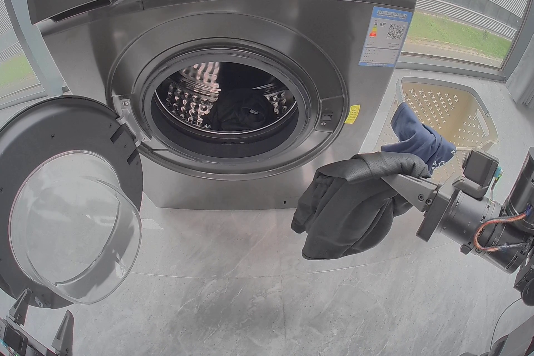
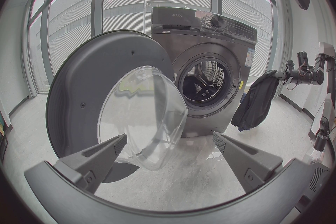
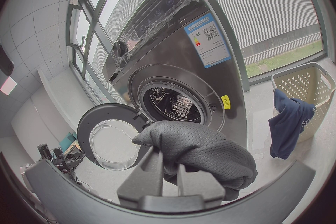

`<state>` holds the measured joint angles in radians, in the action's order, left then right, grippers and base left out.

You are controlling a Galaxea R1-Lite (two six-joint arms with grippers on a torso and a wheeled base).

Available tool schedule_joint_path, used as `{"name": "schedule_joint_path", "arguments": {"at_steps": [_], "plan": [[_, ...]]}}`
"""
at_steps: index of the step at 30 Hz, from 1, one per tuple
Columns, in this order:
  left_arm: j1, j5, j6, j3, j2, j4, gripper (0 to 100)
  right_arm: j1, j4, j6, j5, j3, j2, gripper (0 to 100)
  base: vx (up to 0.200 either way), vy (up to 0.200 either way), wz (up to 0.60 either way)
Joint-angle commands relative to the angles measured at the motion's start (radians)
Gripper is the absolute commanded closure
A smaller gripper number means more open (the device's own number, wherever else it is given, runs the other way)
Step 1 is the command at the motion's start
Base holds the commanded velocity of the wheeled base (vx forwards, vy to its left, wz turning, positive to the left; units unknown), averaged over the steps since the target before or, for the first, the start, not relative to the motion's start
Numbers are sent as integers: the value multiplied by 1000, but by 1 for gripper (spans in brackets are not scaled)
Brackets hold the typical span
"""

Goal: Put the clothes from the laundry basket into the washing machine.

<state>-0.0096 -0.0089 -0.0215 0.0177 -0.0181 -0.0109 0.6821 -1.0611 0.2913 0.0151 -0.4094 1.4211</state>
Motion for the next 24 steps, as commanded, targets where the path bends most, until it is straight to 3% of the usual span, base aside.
{"name": "schedule_joint_path", "arguments": {"at_steps": [1, 4, 10, 19, 24], "plan": [[0, 0, 0, -13, 4, 0, 0, 0, 0, 0, 0, 0, 1, 100, 0, 0, 0], [0, 0, 0, -13, 4, 0, 0, 0, 0, 0, 0, 0, 1, 100, 0, 0, 0], [0, 1, 0, -13, 4, 0, 0, 0, 0, 0, 0, 0, 1, 100, -200, 0, 0], [0, 0, -2, -13, 3, 0, 0, 0, 0, 0, 0, 1, 1, 100, 0, 0, 0], [0, 0, -2, -13, 3, 0, 0, -1, 0, 0, 0, 1, 1, 100, 0, 200, 0]]}}
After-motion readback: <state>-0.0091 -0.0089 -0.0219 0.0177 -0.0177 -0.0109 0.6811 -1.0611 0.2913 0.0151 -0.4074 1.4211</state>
